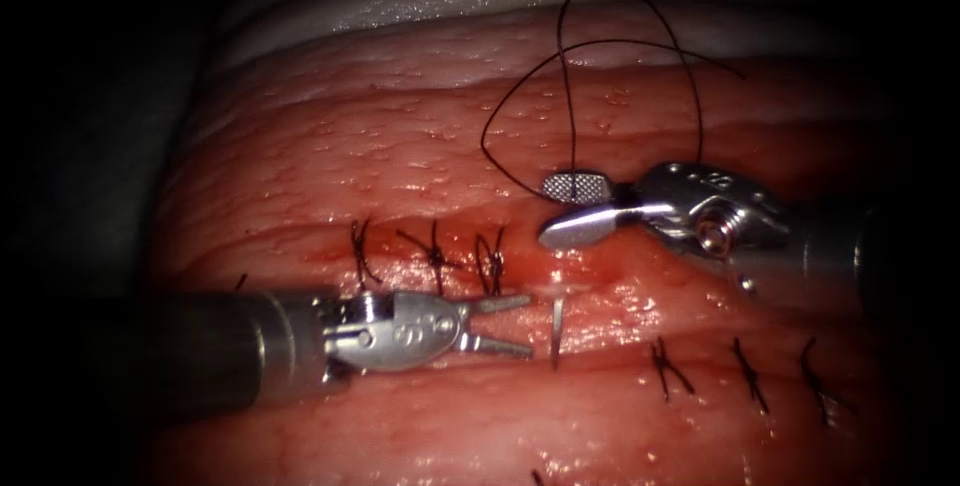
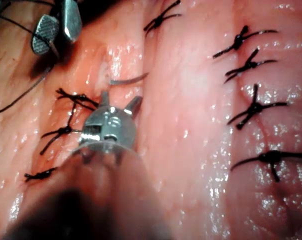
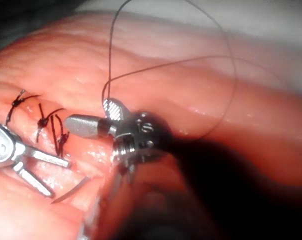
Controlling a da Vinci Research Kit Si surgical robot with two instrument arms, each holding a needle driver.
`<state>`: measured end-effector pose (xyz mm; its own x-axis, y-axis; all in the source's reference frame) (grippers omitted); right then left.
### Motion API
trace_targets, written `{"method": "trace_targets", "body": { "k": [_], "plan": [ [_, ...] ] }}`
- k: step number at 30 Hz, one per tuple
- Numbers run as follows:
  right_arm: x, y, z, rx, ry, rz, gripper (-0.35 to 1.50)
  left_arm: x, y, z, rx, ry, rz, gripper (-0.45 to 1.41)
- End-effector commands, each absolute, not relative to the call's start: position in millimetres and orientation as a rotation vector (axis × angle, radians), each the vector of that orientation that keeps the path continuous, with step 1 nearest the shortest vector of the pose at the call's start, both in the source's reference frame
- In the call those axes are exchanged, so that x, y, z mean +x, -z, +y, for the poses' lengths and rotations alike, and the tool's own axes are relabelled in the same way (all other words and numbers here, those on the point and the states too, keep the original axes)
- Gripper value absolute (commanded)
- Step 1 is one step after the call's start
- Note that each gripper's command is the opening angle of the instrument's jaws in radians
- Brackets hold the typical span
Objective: Wound Closure
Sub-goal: Grasp the needle with the left gripper and pull it through the skin.
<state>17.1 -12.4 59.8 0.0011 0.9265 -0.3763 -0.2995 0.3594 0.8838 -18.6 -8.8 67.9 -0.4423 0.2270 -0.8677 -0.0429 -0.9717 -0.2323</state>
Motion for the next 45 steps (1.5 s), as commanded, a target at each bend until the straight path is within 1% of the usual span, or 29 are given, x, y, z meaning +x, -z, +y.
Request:
{"method": "trace_targets", "body": {
  "k": [1,3,4,5,8,12,14,16,18,19,22,23,24,25,26,31,35,38,40,42,45],
  "plan": [
    [16.0,-60.7,-11.1,0.671,-1.094,1.194,1.13,-19.1,-68.2,-8.9,-1.586,-2.543,-0.259,0.29],
    [14.4,-60.8,-10.1,0.656,-1.101,1.2,1.13,-19.1,-68.0,-9.0,-1.611,-2.557,-0.254,0.31],
    [13.0,-60.9,-9.5,0.647,-1.116,1.219,1.11,-19.4,-67.7,-9.1,-1.639,-2.568,-0.249,0.37],
    [12.6,-61.0,-9.3,0.639,-1.124,1.219,1.11,-19.6,-67.6,-9.1,-1.65,-2.574,-0.245,0.37],
    [11.5,-61.3,-9.1,0.629,-1.13,1.213,1.08,-20.5,-67.4,-8.8,-1.682,-2.597,-0.222,0.51],
    [10.9,-61.8,-9.5,0.611,-1.135,1.214,1.03,-21.6,-67.3,-8.4,-1.711,-2.598,-0.221,0.53],
    [10.8,-62.1,-9.7,0.604,-1.135,1.214,0.96,-22.1,-67.4,-8.3,-1.713,-2.596,-0.22,0.53],
    [10.9,-62.6,-10.1,0.59,-1.138,1.213,0.9,-22.8,-67.7,-8.0,-1.728,-2.589,-0.225,0.46],
    [10.9,-62.8,-10.2,0.588,-1.138,1.213,0.88,-23.0,-67.8,-7.9,-1.73,-2.588,-0.225,0.43],
    [11.0,-63.2,-10.4,0.583,-1.136,1.215,0.81,-23.3,-68.1,-7.7,-1.744,-2.582,-0.232,0.31],
    [11.2,-63.7,-10.9,0.572,-1.135,1.218,0.76,-23.9,-68.5,-7.3,-1.754,-2.578,-0.234,0.16],
    [11.3,-64.0,-11.2,0.567,-1.133,1.22,0.73,-24.2,-68.8,-7.1,-1.768,-2.568,-0.247,-0.16],
    [11.3,-64.0,-11.2,0.567,-1.133,1.22,0.73,-24.2,-68.8,-7.1,-1.768,-2.568,-0.247,-0.16],
    [11.4,-64.1,-11.3,0.565,-1.132,1.221,0.73,-24.3,-69.0,-6.9,-1.768,-2.546,-0.272,-0.35],
    [11.5,-64.6,-12.0,0.554,-1.13,1.223,0.66,-24.3,-69.4,-6.1,-1.75,-2.481,-0.345,-0.45],
    [11.9,-64.8,-13.8,0.573,-1.159,1.227,0.49,-23.4,-68.8,-3.3,-1.661,-2.254,-0.58,-0.45],
    [12.0,-64.7,-14.7,0.589,-1.179,1.226,0.46,-23.4,-67.5,-2.5,-1.679,-2.128,-0.755,-0.45],
    [12.1,-64.5,-15.1,0.59,-1.183,1.226,0.43,-23.6,-65.1,-1.7,-1.489,-1.856,-0.958,-0.45],
    [12.2,-64.5,-15.3,0.593,-1.188,1.226,0.41,-23.6,-64.0,-1.3,-1.354,-1.784,-1.063,-0.45],
    [12.2,-64.5,-15.4,0.593,-1.188,1.226,0.41,-23.6,-63.8,-1.2,-1.331,-1.777,-1.074,-0.45],
    [12.2,-64.5,-15.6,0.595,-1.191,1.226,0.32,-23.6,-63.0,-1.0,-1.237,-1.678,-1.177,-0.45]
  ]
}}
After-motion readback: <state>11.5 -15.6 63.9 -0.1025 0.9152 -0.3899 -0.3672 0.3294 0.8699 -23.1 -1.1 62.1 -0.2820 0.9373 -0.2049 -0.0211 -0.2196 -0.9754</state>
